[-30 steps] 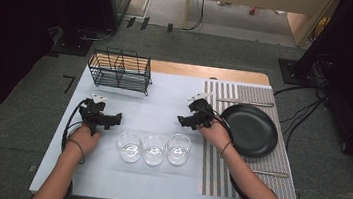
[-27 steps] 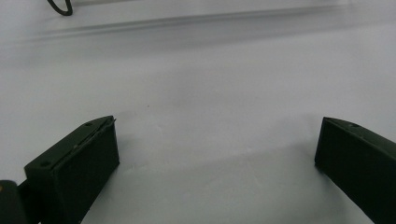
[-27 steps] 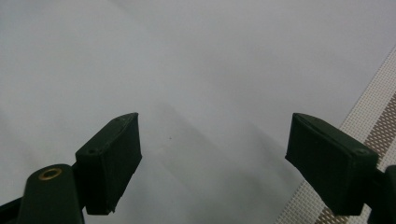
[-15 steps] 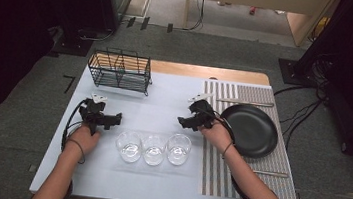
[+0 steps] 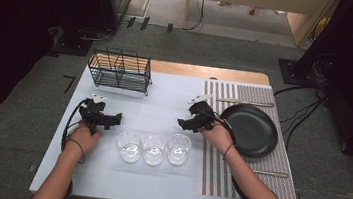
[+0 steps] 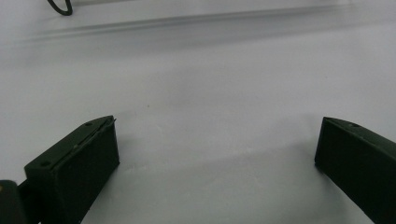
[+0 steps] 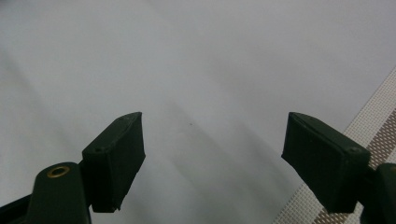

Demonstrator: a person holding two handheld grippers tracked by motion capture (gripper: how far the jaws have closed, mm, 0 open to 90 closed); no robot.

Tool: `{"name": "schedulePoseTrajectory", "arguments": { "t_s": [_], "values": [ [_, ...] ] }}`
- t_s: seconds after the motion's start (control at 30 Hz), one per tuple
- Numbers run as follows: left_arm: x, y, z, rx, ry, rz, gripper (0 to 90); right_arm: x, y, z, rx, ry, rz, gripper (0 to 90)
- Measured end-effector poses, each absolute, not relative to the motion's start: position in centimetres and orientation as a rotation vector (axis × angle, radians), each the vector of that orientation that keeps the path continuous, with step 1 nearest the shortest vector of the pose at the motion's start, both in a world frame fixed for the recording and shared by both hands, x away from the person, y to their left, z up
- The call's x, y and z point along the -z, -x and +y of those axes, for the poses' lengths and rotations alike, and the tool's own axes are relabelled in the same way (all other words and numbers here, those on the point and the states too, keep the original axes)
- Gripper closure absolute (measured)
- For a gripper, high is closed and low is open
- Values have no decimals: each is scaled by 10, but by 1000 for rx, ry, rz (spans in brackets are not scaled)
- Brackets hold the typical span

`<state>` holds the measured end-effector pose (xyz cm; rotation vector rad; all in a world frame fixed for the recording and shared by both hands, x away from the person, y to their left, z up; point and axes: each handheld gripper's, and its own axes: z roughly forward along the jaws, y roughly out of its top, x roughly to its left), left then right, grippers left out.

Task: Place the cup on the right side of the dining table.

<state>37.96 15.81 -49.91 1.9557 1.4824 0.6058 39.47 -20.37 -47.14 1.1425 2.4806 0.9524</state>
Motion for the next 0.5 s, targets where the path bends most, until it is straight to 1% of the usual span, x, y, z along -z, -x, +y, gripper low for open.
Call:
{"name": "schedulePoseTrajectory", "arguments": {
  "t_s": [0.5],
  "values": [
    [499, -380, 158, -605, -1957, 1483, 0, 469, -388, -204, -956, -1115, 2496, 215]
  ]
}}
